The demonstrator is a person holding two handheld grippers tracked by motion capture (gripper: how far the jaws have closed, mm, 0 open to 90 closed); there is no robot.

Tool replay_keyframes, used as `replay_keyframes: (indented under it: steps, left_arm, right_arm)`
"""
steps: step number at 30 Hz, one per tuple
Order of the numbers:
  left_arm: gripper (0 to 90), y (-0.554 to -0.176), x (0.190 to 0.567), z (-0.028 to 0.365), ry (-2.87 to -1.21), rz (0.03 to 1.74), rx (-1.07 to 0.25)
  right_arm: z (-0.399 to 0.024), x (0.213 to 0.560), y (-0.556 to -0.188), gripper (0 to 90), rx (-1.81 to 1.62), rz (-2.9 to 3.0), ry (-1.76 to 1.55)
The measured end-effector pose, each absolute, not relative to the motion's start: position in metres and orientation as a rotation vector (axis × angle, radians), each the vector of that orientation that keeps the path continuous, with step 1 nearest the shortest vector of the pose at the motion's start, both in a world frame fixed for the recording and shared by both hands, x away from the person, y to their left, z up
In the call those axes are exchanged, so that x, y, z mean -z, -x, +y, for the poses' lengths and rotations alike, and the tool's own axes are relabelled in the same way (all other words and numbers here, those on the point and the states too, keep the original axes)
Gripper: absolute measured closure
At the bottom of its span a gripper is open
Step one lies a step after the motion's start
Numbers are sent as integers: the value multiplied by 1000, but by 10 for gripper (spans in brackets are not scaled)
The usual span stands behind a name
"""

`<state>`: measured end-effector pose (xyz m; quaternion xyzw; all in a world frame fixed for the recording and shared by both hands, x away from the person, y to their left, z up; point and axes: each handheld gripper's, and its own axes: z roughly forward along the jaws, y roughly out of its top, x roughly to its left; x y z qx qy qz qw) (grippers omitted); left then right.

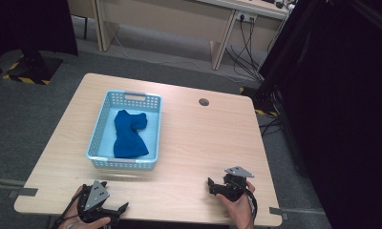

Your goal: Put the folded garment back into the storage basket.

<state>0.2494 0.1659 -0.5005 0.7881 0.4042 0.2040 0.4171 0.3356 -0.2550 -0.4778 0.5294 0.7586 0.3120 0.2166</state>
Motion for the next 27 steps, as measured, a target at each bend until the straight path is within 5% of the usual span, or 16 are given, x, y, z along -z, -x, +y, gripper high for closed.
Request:
replay_keyframes:
  steps: [27]
  left_arm:
    - [0,-250,501,166,-1977,1014,-513]
  right_arm:
    - [-262,477,-323,119,-848,2106,-1482]
